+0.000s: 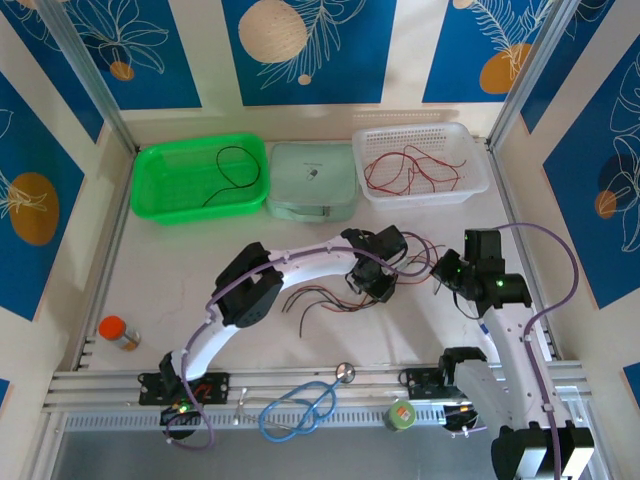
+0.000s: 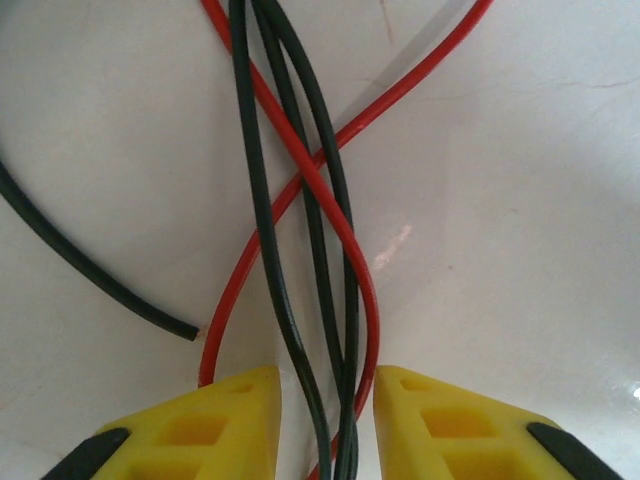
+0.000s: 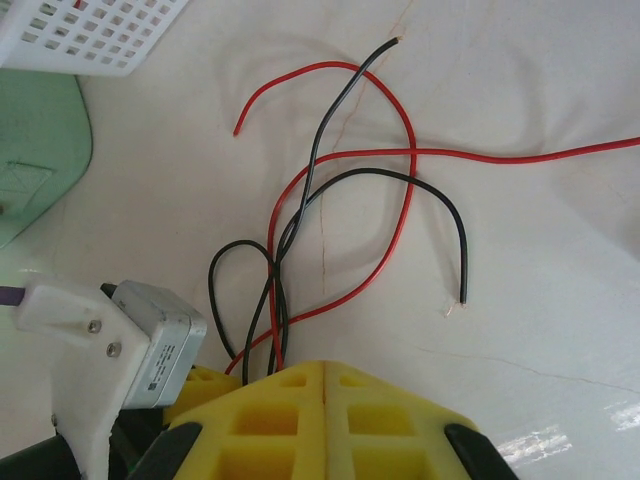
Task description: Untangle the cables
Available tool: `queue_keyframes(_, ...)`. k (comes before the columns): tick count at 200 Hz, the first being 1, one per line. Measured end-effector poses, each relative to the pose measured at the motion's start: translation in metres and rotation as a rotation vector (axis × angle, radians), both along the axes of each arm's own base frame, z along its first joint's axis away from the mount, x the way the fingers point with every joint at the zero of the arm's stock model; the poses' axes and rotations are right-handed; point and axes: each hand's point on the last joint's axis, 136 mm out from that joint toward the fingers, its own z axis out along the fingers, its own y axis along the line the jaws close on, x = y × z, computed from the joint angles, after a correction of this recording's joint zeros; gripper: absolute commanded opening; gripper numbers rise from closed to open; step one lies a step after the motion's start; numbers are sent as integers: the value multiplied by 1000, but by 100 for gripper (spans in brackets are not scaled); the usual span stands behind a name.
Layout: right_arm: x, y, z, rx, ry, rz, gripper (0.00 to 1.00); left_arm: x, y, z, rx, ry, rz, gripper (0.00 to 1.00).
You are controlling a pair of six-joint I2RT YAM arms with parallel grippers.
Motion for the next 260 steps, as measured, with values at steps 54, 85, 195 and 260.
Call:
queue_keyframes(54, -1, 1, 0, 7, 2, 5, 5, 7, 0, 3, 5, -36, 9, 4)
queue_keyframes(85, -1, 5, -2, 24, 6, 16, 4, 7, -2, 5, -3, -38, 12, 0)
queue_keyframes(195, -9, 53, -40, 109, 96, 166, 15, 8, 11, 204, -334, -262, 36, 0)
queue_keyframes(260, 4, 83, -24, 201, 2, 220, 29, 9, 22, 219, -330, -300, 58, 0)
